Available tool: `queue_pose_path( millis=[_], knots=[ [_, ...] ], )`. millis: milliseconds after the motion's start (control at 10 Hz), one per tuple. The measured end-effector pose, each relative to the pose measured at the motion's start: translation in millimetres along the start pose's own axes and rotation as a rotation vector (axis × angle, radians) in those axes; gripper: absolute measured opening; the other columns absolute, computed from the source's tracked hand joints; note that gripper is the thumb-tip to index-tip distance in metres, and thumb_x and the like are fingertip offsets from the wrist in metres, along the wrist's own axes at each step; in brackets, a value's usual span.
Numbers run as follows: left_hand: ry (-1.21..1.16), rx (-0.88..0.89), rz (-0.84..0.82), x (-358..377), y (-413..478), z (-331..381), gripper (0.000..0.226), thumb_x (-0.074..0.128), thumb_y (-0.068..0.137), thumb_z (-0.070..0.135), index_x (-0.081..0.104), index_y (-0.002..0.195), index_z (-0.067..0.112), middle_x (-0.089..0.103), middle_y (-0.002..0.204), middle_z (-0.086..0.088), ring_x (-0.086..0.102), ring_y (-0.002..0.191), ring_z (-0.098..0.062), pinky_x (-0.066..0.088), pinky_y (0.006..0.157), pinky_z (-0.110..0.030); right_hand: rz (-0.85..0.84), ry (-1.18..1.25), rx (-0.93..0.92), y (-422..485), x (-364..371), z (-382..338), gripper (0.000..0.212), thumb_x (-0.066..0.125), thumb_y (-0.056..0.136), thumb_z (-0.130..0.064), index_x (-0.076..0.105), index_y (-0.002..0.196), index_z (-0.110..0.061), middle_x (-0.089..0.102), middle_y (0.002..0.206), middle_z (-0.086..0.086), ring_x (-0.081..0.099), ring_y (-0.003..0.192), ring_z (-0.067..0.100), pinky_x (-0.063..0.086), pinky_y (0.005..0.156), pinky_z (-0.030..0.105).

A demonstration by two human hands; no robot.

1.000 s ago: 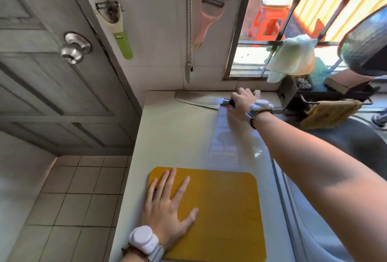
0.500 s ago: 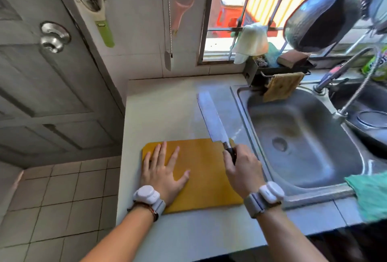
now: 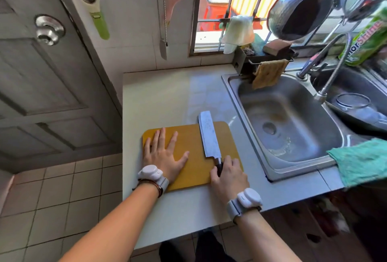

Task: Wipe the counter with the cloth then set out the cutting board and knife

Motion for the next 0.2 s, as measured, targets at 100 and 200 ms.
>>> queue_pose_path(
  millis=[100,200],
  knots=[
    [-0.039,0.018,-0.031,-13,0,8,0.076,0.033,0.083,0.073,0.032,0.150,0.037,0.021,0.165,-0.006,0.013,0.152,-0.022,0.006,0.123,-0.047,-0.031,-0.055,0.011,-1,-10,-7,0.037,0.049,0.090,-0.055,0.040,0.096,-0.020,0.053,0.099,0.008,0.062,0.088,0.039,0.037,0.063,0.038],
    [-0.177,0.089,0.035,-38,-7,7,0.068,0.031,0.089,0.063,0.048,0.142,0.025,0.038,0.157,-0.007,0.024,0.149,-0.023,0.004,0.124,-0.048,0.041,0.043,0.039,-19,-34,10,0.038,0.043,0.090,-0.064,0.040,0.089,-0.026,0.052,0.084,0.000,0.061,0.080,0.034,0.038,0.062,0.037]
  ],
)
Point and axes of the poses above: each hand's wrist, its own y-axis towards the middle knuckle, its own x-axis out of the palm, z = x × y, the point moved 7 cm from there along y, towards the middle knuckle
